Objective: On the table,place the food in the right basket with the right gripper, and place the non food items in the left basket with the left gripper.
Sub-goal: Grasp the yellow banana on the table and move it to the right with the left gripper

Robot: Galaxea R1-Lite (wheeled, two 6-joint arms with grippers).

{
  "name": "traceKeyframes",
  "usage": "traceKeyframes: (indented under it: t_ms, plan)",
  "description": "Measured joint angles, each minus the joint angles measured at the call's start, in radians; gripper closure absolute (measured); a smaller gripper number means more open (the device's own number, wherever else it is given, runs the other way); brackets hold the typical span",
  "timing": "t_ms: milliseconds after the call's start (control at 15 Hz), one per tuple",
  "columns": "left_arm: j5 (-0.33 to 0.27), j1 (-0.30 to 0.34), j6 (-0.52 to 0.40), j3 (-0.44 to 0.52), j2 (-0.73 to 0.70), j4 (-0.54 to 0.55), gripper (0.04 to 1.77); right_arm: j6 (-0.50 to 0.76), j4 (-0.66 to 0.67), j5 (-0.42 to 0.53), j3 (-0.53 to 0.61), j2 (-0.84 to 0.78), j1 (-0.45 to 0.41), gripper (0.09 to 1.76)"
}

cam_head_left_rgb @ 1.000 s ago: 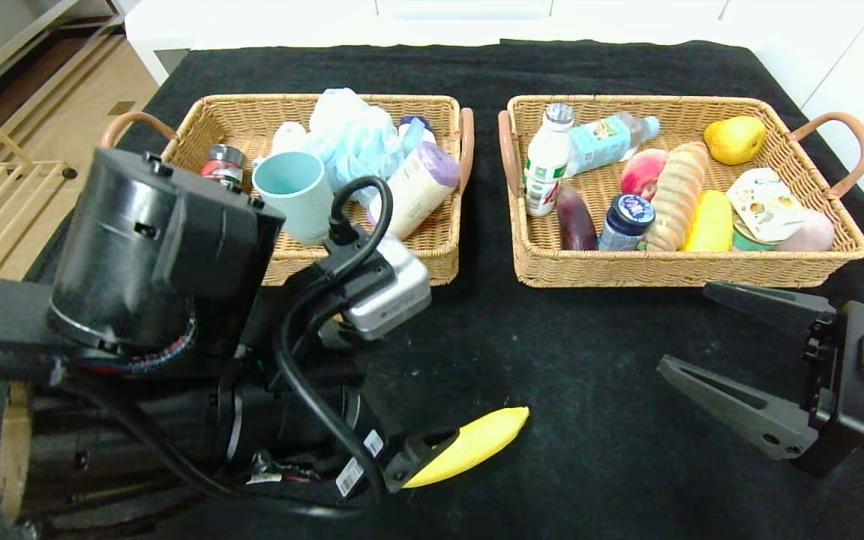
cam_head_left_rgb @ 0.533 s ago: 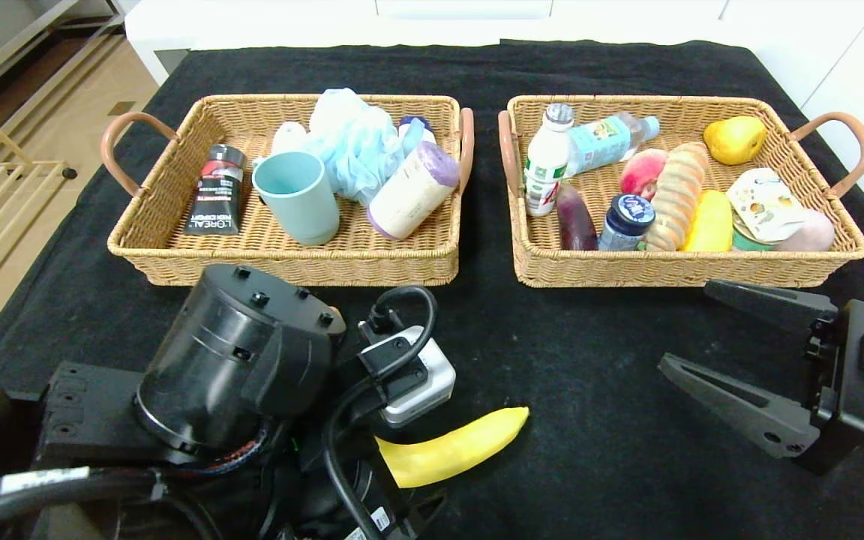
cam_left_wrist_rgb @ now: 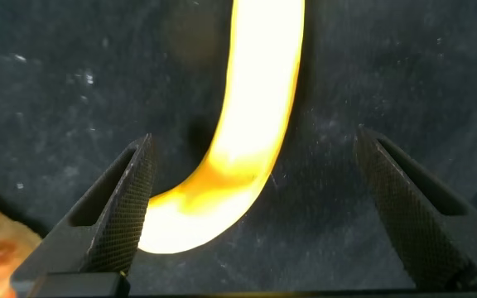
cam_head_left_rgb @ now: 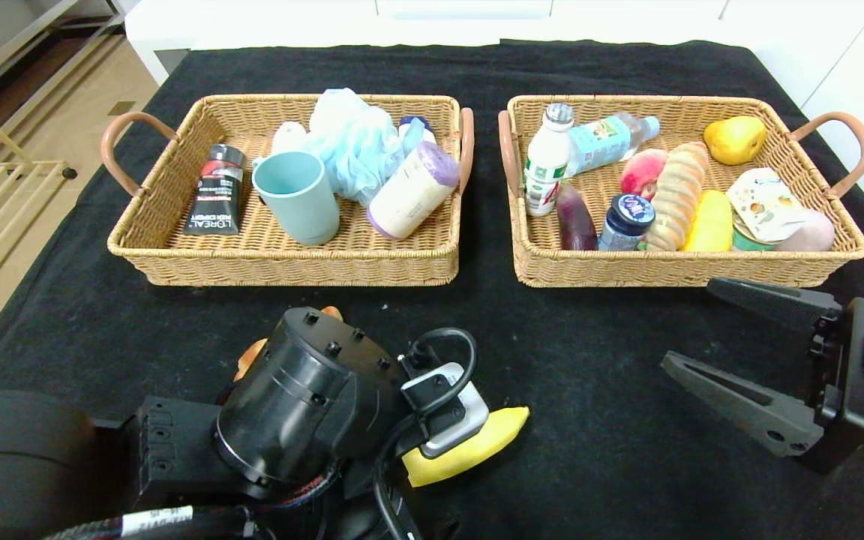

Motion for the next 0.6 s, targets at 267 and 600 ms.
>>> traceKeyframes:
  t_ms: [267, 600]
  plan:
    - [0.037, -0.003, -0.001, 0.004, 0.030, -0.008, 0.10, 0.000, 0.000, 0.000, 0.000, -0.001, 0.000, 0.14]
    - [0.048, -0.002, -0.003, 0.013, 0.051, -0.051, 0.54, 0.000, 0.000, 0.000, 0.001, -0.002, 0.001, 0.14]
